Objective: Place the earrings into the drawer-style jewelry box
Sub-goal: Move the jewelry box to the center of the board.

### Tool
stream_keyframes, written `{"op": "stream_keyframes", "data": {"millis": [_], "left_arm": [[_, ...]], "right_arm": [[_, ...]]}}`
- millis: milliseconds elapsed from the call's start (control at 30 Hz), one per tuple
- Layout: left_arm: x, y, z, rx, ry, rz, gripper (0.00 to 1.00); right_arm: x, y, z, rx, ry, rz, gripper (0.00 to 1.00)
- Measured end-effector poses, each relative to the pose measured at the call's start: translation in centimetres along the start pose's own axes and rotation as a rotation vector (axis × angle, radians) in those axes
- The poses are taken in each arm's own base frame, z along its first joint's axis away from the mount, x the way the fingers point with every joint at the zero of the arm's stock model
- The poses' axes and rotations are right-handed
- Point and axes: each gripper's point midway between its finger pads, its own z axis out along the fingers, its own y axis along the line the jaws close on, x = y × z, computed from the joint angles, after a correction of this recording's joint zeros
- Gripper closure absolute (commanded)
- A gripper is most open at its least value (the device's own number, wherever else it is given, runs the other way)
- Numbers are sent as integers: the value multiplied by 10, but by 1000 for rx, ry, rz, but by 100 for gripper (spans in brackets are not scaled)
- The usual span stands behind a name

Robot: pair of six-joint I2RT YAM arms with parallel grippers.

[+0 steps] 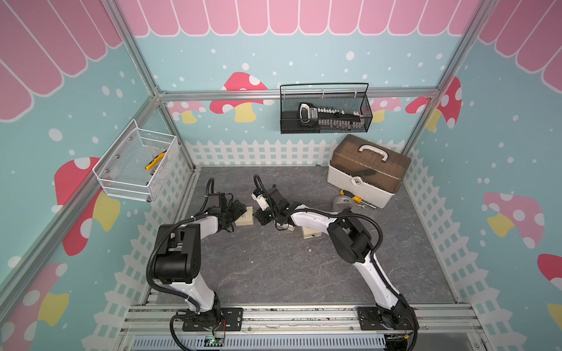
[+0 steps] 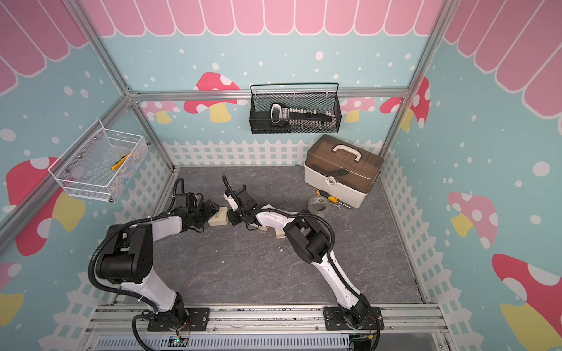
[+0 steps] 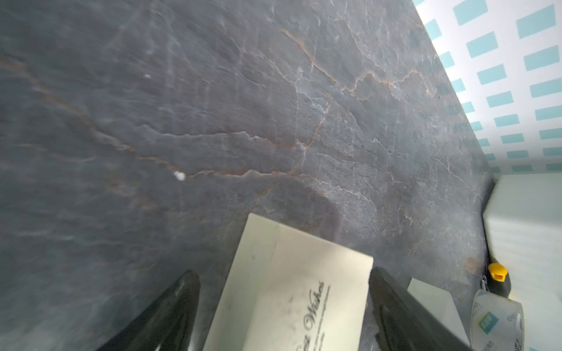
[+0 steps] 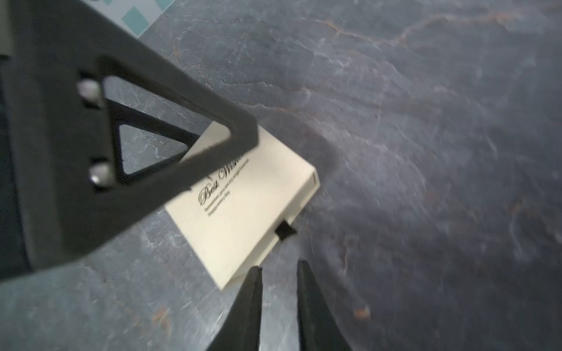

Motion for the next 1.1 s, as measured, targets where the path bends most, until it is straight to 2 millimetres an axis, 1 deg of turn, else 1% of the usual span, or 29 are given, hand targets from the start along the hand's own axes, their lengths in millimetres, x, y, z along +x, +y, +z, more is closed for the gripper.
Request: {"op": "stream_keyframes", "data": {"millis": [67,100,200,233,300,367,467,567,633,700,833,1000,1100], "left_arm": [[-5,-5,-18,-1,-34,12,11],[-7,-10,-29,7,-53,24,11],[-11,-33,-52,37,-101,79,12],[-8,-42,-55,50,-101,100,13],[4,-64,-57,84,-80,160,14],[19,-86,-52,121,-45,211,15],[42,-120,-39,182,23,282,16],[63,-145,-23,232,89,327,16],[75,-152,-16,250,124,342,17],[85,-154,-11,260,154,348,18],[88,-156,-13,276,165,348,17],[93,-149,-24,279,161,348,18],[96,-143,-31,276,163,348,18]], "right_arm": [[-1,0,-26,24,-9,-20,61],[-4,0,-41,38,-22,-30,58],[-16,-9,-84,82,-74,-40,51],[-19,-15,-95,95,-89,-35,50],[-22,-34,-114,127,-115,-18,50],[-18,-56,-122,157,-116,11,49],[0,-92,-124,184,-82,76,48],[10,-119,-122,181,-59,131,47],[13,-130,-117,169,-48,156,48],[14,-139,-109,152,-37,171,48],[13,-146,-90,103,-9,178,47],[12,-141,-70,30,26,160,47],[15,-136,-64,-13,48,155,49]]}}
